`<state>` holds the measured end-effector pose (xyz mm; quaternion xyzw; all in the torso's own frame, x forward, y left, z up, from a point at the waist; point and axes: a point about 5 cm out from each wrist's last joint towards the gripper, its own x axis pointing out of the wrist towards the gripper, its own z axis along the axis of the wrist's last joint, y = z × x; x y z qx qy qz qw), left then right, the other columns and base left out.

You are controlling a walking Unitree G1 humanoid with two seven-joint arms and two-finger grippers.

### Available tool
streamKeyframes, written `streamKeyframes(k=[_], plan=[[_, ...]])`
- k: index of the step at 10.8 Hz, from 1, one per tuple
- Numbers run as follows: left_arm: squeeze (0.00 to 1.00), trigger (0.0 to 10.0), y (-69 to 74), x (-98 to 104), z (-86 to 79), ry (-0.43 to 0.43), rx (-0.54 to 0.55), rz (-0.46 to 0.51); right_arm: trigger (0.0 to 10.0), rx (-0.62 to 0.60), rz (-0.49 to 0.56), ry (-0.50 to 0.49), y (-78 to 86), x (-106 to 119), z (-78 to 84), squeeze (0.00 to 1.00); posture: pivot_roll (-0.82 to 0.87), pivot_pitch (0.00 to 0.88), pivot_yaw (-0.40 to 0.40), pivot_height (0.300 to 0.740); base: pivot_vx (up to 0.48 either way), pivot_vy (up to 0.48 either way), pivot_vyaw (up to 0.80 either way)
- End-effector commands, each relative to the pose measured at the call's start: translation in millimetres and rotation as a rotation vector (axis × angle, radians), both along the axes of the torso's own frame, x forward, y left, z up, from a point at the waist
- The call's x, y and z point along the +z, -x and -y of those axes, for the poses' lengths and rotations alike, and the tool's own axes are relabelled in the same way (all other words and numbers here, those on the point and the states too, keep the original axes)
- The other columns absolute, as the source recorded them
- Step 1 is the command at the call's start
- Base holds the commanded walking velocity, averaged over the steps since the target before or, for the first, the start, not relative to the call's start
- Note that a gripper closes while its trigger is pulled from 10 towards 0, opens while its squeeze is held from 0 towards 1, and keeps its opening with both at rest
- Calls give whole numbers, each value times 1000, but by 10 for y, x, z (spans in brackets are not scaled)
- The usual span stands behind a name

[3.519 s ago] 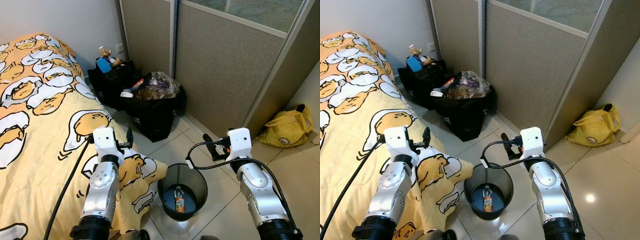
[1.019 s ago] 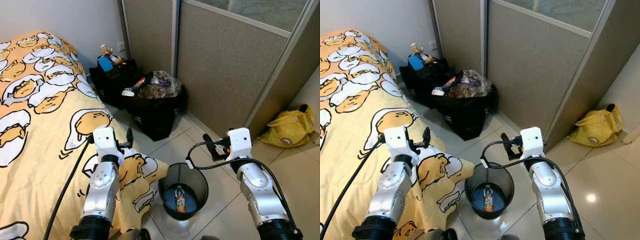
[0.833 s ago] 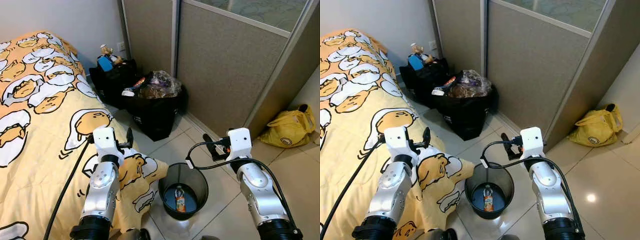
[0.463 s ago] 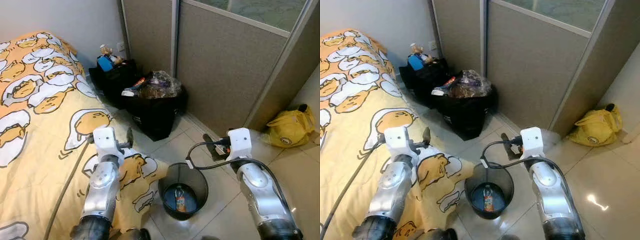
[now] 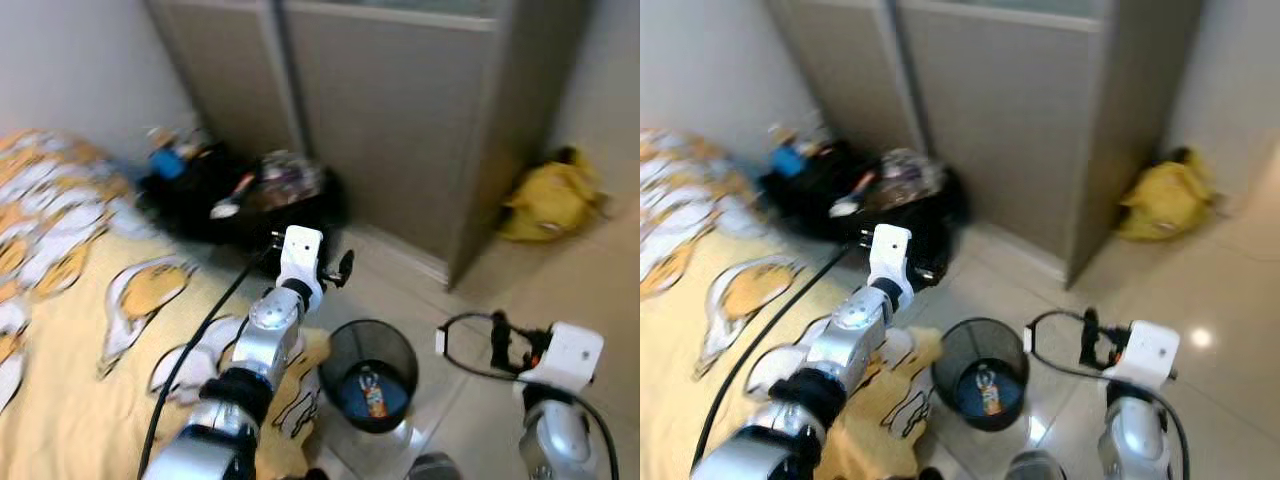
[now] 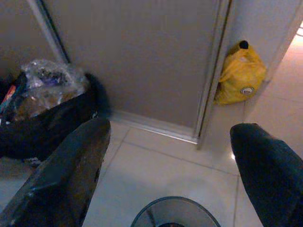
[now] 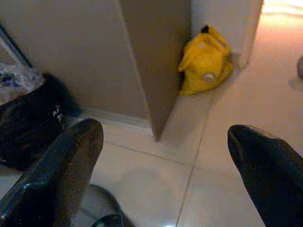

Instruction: Clean up the room

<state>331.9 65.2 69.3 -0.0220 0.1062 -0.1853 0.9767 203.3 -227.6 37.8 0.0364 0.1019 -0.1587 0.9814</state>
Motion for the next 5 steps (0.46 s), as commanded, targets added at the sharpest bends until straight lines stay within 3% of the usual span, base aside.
streamKeyframes(k=[1,3,5], plan=[[0,10000,-13,-44,-118,-14,34,-11,10000,16,6,-3,-18,33,-49,0,-503,48,243,740,0,0,0],[0,10000,40,-131,-168,-21,81,-36,10000,59,2,34,-95,111,67,0,-472,42,193,740,0,0,0],[0,10000,28,-114,-182,-21,79,-20,10000,78,85,18,-287,386,-7,0,-463,34,191,740,0,0,0]])
